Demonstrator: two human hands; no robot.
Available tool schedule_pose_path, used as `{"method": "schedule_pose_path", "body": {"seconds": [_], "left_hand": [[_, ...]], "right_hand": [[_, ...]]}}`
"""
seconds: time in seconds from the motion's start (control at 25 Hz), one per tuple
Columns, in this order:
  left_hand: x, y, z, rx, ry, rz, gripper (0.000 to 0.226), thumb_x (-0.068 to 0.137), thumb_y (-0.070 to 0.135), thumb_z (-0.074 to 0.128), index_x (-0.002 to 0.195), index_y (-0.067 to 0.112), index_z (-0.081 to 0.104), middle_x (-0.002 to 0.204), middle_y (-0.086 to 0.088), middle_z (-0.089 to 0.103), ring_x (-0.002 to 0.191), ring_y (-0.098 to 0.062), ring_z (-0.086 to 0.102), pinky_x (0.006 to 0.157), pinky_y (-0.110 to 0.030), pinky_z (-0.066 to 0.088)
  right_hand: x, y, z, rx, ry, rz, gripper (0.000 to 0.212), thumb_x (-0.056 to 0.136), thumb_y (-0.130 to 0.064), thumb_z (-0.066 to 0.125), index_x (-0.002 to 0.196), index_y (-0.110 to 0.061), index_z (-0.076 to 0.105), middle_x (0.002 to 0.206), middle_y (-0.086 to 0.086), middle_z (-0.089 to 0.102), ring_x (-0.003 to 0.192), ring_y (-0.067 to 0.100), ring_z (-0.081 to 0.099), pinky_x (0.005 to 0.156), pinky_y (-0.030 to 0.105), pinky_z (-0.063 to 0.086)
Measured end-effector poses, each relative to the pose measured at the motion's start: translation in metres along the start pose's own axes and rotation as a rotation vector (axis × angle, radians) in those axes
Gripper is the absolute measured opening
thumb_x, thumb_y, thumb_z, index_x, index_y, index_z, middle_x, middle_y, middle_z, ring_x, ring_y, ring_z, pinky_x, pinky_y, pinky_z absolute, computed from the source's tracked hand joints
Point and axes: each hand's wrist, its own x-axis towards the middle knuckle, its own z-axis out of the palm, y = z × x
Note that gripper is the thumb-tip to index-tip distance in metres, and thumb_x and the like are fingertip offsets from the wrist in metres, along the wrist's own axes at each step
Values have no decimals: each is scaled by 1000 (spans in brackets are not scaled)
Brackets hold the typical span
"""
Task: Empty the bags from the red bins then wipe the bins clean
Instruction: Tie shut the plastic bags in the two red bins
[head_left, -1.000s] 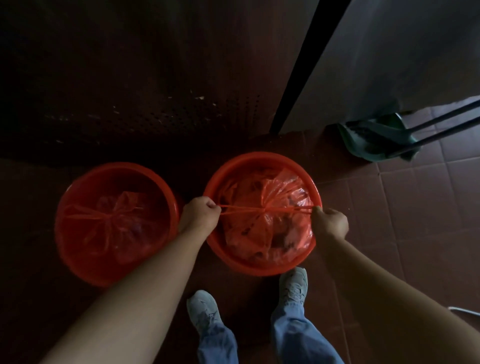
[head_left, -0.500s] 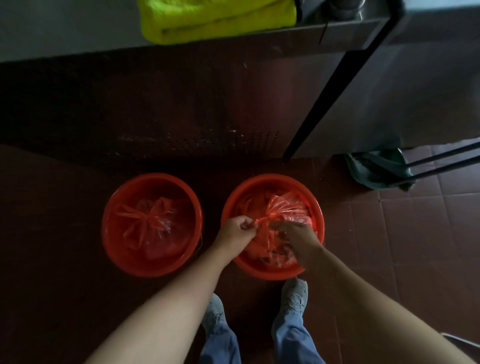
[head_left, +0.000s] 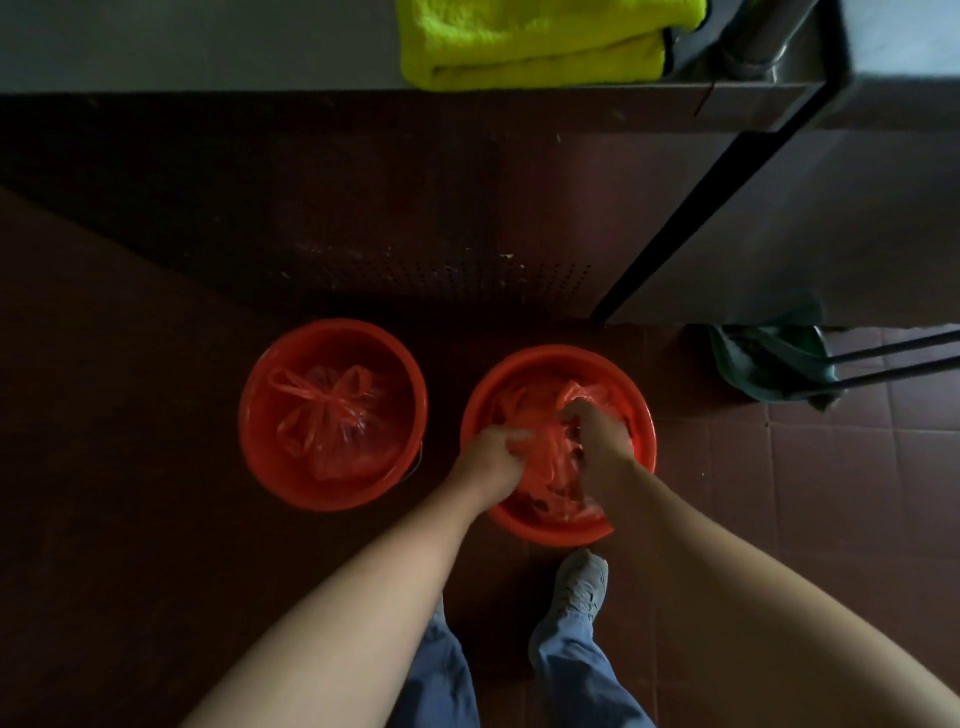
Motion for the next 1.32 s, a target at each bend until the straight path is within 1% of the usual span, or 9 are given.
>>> {"method": "schedule_pose_path", "body": {"seconds": [0.16, 0.28, 0.44, 0.64, 0.76, 1.0, 1.12, 1.2, 1.32], "left_hand": [[-27, 6, -29, 21, 42, -67, 27, 95, 19, 56, 116, 22, 72, 121, 3, 71, 117, -14, 63, 106, -31, 46], [-50, 21, -51, 89, 73, -79, 28, 98, 22, 53, 119, 23, 71, 127, 1, 68, 122, -18, 60, 105, -28, 44], [-71, 38, -64, 166, 73, -98, 29, 100, 21, 48, 118, 18, 70, 129, -3, 67, 123, -23, 59, 98, -26, 42], [-112, 62, -85, 242, 146, -180, 32, 97, 26, 52, 127, 21, 64, 138, -3, 60, 128, -22, 54, 107, -25, 39], [-133, 77, -115, 250, 198, -177, 30, 95, 25, 55, 123, 21, 65, 133, -6, 62, 125, -26, 56, 105, -27, 41], [-153, 63, -203, 336, 240, -142, 33, 96, 28, 53, 127, 23, 63, 130, -6, 63, 118, -29, 60, 102, -39, 49], [-158, 39, -252, 396, 203, -119, 34, 97, 28, 50, 128, 24, 63, 128, -6, 64, 116, -29, 62, 102, -42, 50], [-162, 21, -288, 451, 186, -70, 32, 97, 28, 52, 126, 23, 65, 128, -5, 65, 118, -28, 60, 103, -40, 48], [-170, 6, -332, 520, 157, -17, 31, 93, 28, 56, 121, 23, 68, 127, -6, 65, 120, -29, 59, 104, -38, 47]], "right_hand": [[-37, -18, -14, 0, 33, -127, 18, 85, -19, 58, 67, -14, 59, 62, 6, 54, 53, 19, 47, 54, 31, 38], [-73, -33, -22, -76, 6, -227, 28, 88, -15, 54, 61, -20, 51, 53, -1, 47, 48, 15, 42, 51, 29, 35], [-109, -58, -29, -142, 15, -326, 20, 89, -22, 55, 70, -19, 61, 59, -2, 53, 50, 15, 47, 52, 29, 38], [-159, -91, -30, -193, 19, -410, 16, 79, -27, 61, 69, -16, 64, 62, 3, 57, 52, 18, 48, 51, 29, 37], [-193, -103, -22, -183, 18, -453, 15, 81, -21, 59, 69, -15, 66, 59, 1, 57, 46, 14, 45, 44, 23, 34], [-244, -98, 26, -66, 140, -482, 18, 80, -21, 59, 64, -14, 63, 56, 1, 54, 50, 18, 43, 53, 30, 32], [-264, -85, 48, 14, 263, -479, 17, 84, -26, 57, 71, -16, 61, 62, 5, 50, 57, 19, 42, 56, 33, 32], [-278, -75, 61, 68, 369, -462, 22, 85, -28, 54, 69, -14, 59, 64, 6, 50, 57, 22, 44, 58, 36, 37], [-293, -62, 69, 93, 492, -388, 36, 77, -35, 47, 57, -10, 62, 64, 11, 60, 71, 40, 59, 78, 52, 49]]}}
